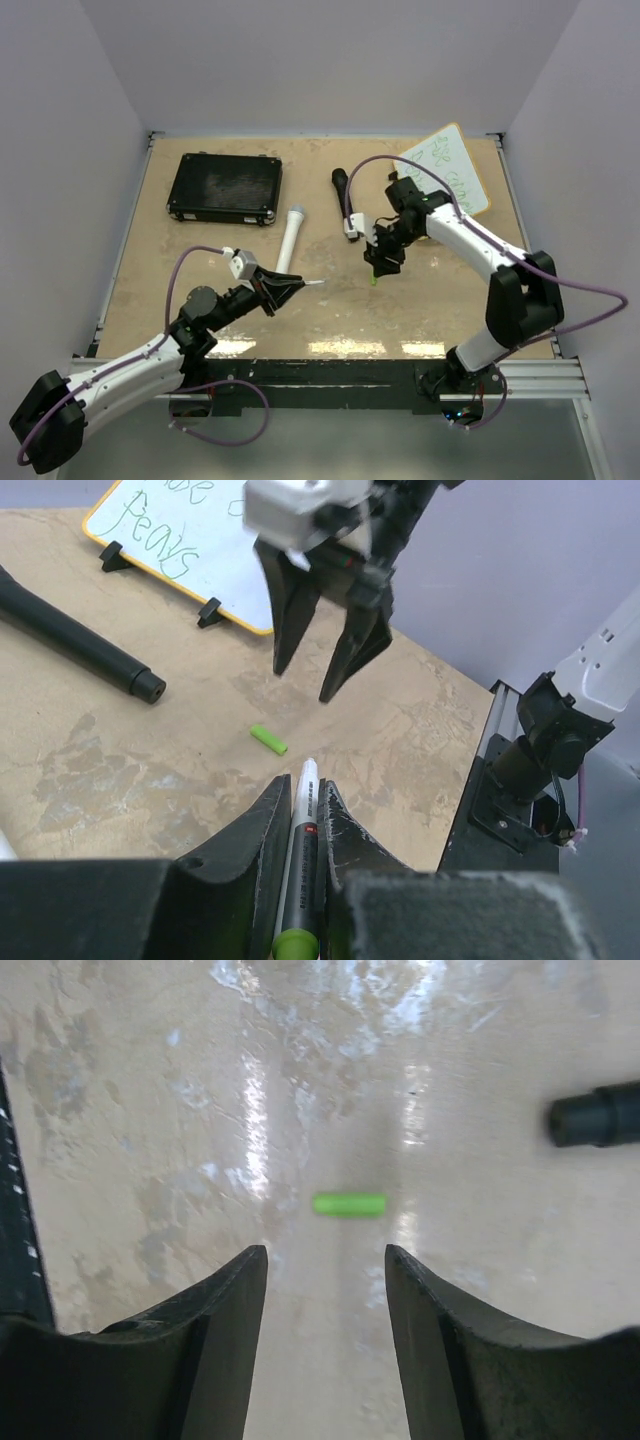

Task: Write a sentence on the whiteboard
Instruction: Pick up the pen cap from the center of the board.

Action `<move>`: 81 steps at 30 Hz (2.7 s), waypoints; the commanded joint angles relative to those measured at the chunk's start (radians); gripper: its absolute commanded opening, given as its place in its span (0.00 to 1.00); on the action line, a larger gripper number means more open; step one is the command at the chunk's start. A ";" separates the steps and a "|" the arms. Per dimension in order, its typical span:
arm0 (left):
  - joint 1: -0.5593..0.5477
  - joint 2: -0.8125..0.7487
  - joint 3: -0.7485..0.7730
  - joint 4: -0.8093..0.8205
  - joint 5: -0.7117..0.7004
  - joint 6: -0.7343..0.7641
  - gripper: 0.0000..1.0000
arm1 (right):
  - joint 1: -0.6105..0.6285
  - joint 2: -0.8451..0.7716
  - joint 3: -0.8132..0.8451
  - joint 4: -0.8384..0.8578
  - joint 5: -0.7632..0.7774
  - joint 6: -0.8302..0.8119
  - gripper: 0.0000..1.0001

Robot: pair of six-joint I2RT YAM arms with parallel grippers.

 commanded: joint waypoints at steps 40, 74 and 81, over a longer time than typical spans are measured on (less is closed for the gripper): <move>0.005 0.015 0.021 0.011 0.001 0.009 0.00 | 0.091 0.207 -0.067 0.045 0.299 -0.866 0.33; 0.005 0.261 -0.082 0.460 -0.014 -0.134 0.00 | -0.010 0.058 -0.225 0.278 0.081 -0.169 0.00; 0.003 0.362 -0.039 0.575 -0.061 -0.175 0.00 | -0.125 -0.071 -0.205 0.209 -0.087 -0.109 0.00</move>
